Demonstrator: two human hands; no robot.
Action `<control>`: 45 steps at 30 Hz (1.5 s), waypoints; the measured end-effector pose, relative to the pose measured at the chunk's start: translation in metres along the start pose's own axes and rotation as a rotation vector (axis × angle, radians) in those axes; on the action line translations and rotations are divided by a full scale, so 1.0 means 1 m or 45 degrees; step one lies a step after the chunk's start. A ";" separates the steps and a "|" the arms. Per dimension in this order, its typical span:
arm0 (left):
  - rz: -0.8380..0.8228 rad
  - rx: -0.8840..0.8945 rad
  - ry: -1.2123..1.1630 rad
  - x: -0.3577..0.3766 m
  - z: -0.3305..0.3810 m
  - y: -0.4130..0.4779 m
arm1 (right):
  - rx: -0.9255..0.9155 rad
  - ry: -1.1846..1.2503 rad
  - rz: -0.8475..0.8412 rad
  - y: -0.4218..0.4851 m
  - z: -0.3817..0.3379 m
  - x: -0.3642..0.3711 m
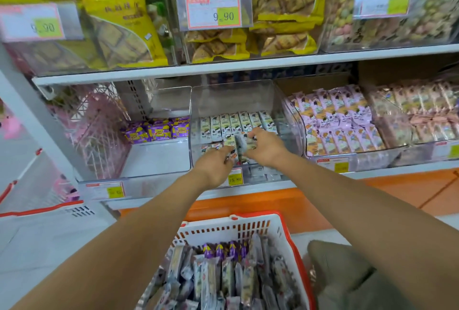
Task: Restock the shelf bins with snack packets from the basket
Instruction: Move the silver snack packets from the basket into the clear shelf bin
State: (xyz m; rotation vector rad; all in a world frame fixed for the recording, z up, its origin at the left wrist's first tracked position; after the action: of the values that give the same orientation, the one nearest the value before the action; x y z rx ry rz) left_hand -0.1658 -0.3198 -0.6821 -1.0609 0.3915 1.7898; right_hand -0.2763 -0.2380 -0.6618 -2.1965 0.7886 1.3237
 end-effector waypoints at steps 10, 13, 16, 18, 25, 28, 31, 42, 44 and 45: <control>0.363 0.179 -0.192 -0.029 0.038 -0.005 | -0.124 -0.274 0.259 -0.014 0.015 -0.063; 0.282 0.009 -0.730 -0.025 0.049 0.010 | -0.216 -0.177 0.323 -0.025 0.014 -0.064; 0.156 -0.271 -1.350 -0.010 0.062 0.025 | -0.277 -0.036 0.366 -0.035 0.017 -0.068; 0.157 -0.309 -1.444 -0.005 0.071 0.036 | -0.335 0.004 0.366 -0.039 0.021 -0.071; 0.213 -0.352 -1.304 0.000 0.076 0.066 | -0.252 -0.001 0.290 -0.025 0.073 -0.077; 0.221 -0.322 -0.828 0.003 0.077 0.073 | -0.278 0.013 0.174 -0.023 0.088 -0.058; 0.201 -0.281 -0.573 0.015 0.080 0.082 | -0.338 0.050 0.247 -0.022 0.093 -0.052; 0.105 -0.058 0.410 0.036 0.094 0.096 | -0.371 0.126 0.286 -0.019 0.098 -0.049; -0.073 -0.033 0.396 0.043 0.090 0.098 | -0.371 0.121 0.293 -0.019 0.097 -0.048; -0.149 -0.028 0.354 0.047 0.087 0.097 | -0.369 0.116 0.296 -0.020 0.097 -0.048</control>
State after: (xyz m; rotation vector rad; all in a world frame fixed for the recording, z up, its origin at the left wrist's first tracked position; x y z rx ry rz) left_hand -0.2989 -0.2798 -0.6888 -1.3267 0.4684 1.5508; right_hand -0.3430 -0.1503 -0.6590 -2.4639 0.9629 1.5411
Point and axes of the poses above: each hand's wrist, its own y-axis towards the middle knuckle, its own x-axis out of the palm, z = x × y, the point moved 7 cm from there along y, towards the middle knuckle, and after that the axes turned 7 degrees about -y, right-handed, at the moved point
